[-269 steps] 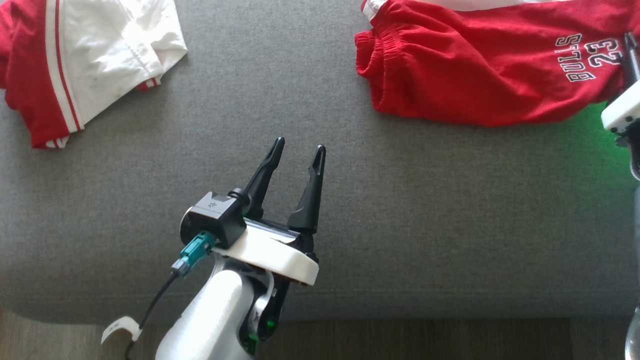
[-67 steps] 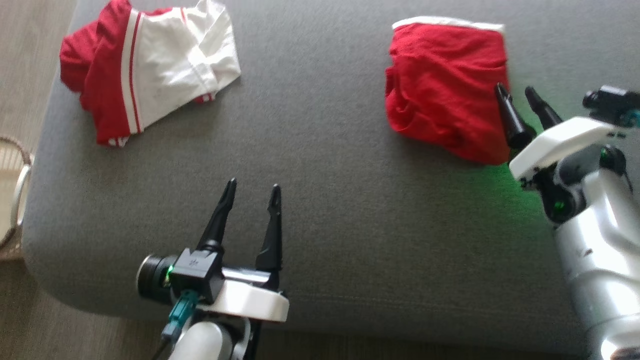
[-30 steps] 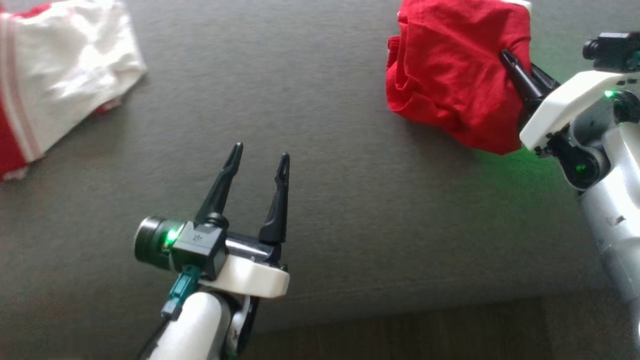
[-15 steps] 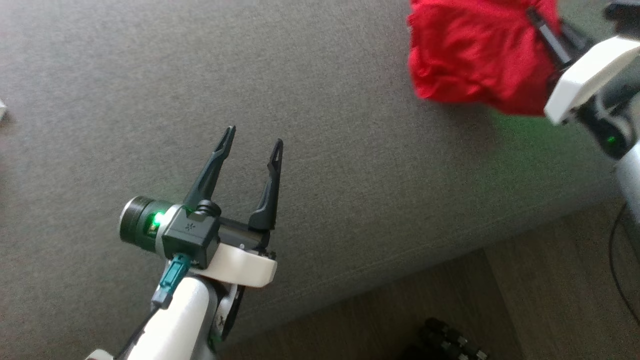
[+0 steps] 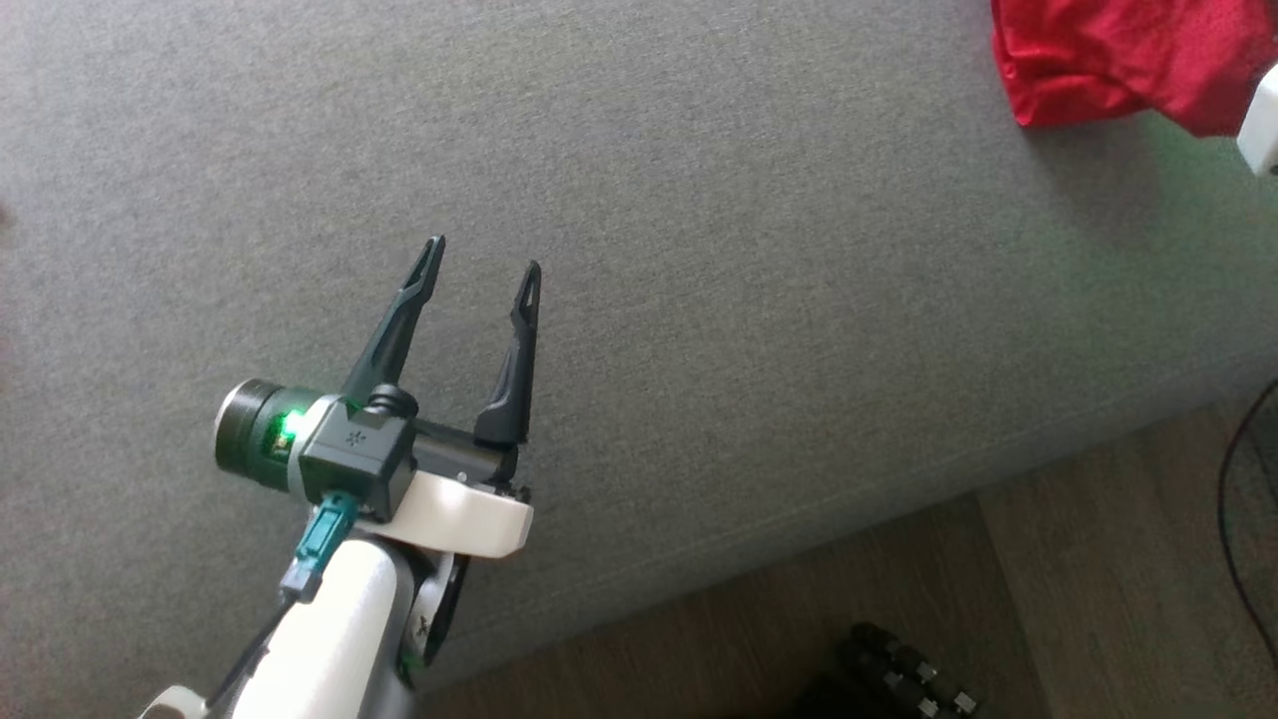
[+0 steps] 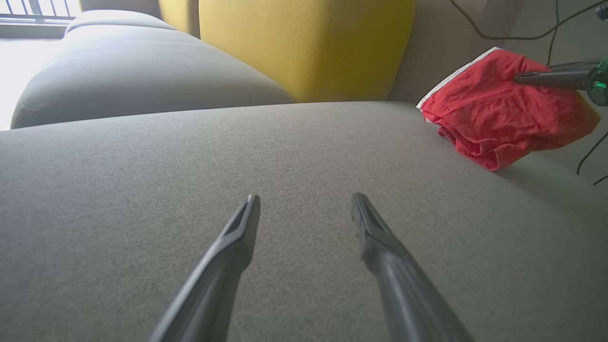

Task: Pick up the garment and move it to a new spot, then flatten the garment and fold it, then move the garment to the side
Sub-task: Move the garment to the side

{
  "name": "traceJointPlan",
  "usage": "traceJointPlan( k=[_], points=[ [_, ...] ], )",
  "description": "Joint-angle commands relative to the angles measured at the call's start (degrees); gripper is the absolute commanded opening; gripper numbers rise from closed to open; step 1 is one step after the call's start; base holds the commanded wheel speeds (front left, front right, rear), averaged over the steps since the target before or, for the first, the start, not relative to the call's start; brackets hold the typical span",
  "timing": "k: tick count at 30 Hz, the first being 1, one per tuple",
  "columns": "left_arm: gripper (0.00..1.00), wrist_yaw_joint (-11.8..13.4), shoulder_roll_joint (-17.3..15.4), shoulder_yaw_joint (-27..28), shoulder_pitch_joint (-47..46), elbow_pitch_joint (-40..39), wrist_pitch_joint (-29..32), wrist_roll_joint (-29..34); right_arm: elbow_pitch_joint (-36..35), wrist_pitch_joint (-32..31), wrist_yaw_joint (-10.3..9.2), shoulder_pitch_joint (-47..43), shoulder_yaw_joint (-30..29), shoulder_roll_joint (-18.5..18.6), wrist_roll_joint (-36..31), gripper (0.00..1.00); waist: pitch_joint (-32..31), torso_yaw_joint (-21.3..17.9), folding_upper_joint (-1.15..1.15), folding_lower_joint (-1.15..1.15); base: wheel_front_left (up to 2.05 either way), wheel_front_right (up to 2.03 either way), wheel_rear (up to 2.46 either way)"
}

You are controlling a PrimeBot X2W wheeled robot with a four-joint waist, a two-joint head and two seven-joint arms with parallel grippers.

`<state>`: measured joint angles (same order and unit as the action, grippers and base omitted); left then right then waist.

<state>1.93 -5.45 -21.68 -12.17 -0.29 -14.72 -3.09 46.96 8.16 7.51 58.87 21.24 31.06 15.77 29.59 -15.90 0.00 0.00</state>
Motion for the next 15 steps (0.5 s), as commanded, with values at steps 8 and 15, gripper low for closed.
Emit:
traceJointPlan(
  k=[8,15],
  points=[
    [1.00,-0.8,-0.1,1.2,-1.4,-1.5,-0.3,0.5,1.4,1.4,-0.02,1.9,-6.3,2.2,-9.8,1.00,0.6,1.1,0.00,0.00,0.00,0.00,0.00],
    [1.00,-0.8,0.2,1.2,-1.1,-1.3,-0.3,0.3,-1.4,3.3,-0.02,1.3,-18.1,-1.5,-22.2,1.00,-0.8,1.5,0.00,0.00,0.00,0.00,0.00]
  ],
)
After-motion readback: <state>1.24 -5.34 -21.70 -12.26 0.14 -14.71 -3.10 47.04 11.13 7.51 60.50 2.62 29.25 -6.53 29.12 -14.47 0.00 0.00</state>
